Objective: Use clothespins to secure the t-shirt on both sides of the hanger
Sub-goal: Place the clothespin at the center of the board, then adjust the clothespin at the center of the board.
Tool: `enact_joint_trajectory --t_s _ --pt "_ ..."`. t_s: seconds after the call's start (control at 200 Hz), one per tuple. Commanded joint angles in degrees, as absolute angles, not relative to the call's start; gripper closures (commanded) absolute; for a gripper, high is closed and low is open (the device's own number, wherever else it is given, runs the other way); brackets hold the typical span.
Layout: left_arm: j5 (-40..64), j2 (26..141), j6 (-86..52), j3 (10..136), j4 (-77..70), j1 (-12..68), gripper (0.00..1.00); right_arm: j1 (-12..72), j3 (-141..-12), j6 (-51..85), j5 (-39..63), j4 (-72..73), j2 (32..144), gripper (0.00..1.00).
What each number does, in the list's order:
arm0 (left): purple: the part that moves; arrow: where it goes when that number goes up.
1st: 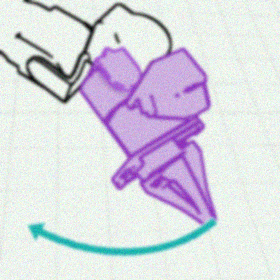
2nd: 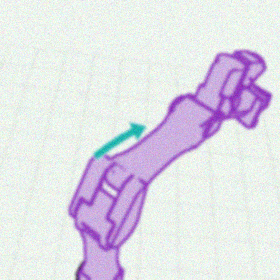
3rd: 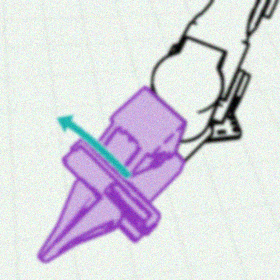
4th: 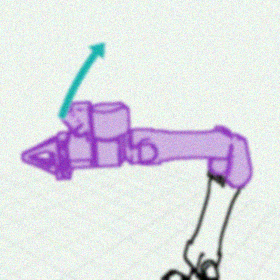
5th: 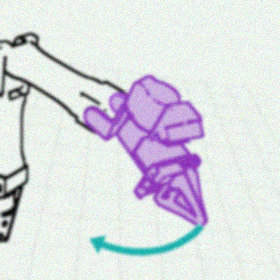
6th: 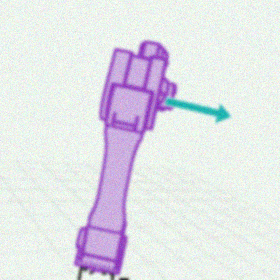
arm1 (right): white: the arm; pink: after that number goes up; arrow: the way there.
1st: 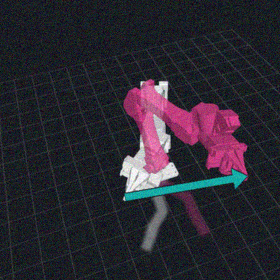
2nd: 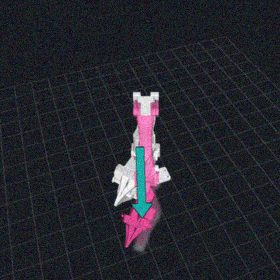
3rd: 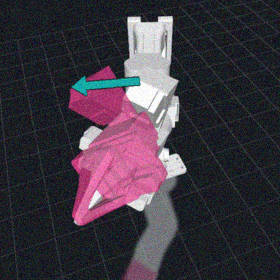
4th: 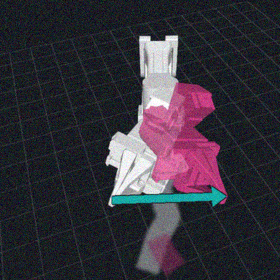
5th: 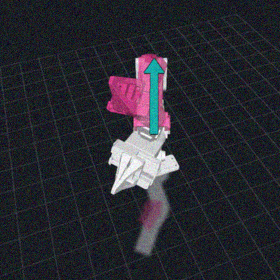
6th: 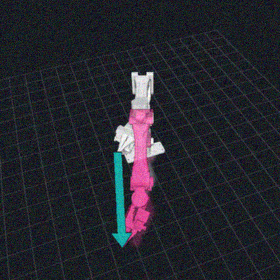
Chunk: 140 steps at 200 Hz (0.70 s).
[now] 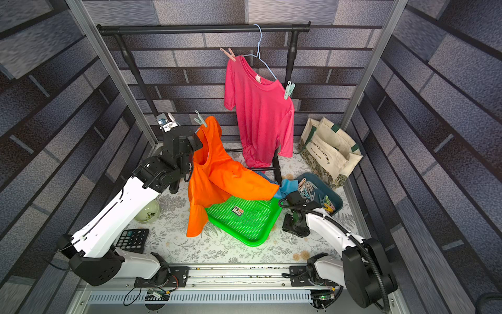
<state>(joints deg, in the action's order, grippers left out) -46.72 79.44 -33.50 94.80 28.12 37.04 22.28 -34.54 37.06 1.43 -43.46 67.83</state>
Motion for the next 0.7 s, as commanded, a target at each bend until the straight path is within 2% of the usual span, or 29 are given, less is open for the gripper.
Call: enact_joint_trajectory --t_s 0.0,0.03,0.105,0.16,0.306,0.506,0.696 --pt "-47.5 78.0 -34.2 94.6 28.4 36.8 0.96 22.5 -36.2 36.8 -4.0 -47.3 65.2 0.54" --pt "-47.5 78.0 -34.3 94.5 28.3 36.8 0.96 22.4 -36.7 36.6 -5.2 -48.3 64.8 0.60" --pt "-47.4 78.0 -34.3 94.4 28.4 36.7 0.96 22.1 -37.3 36.8 -8.9 -50.5 64.7 0.87" --pt "-47.4 77.8 -34.3 94.4 28.6 36.7 0.96 21.1 -37.0 37.0 -10.1 -50.7 65.0 1.00" --pt "-47.2 77.1 -34.2 93.9 28.5 36.4 0.96 16.9 -33.5 37.4 -7.3 -46.3 66.9 1.00" --pt "-46.8 76.5 -34.3 93.3 28.3 35.9 0.95 17.1 -29.7 39.4 -3.3 -42.2 70.3 1.00" --pt "-46.5 76.7 -34.7 93.2 28.0 35.6 0.95 18.7 -28.4 42.1 4.8 -40.1 66.0 1.00"
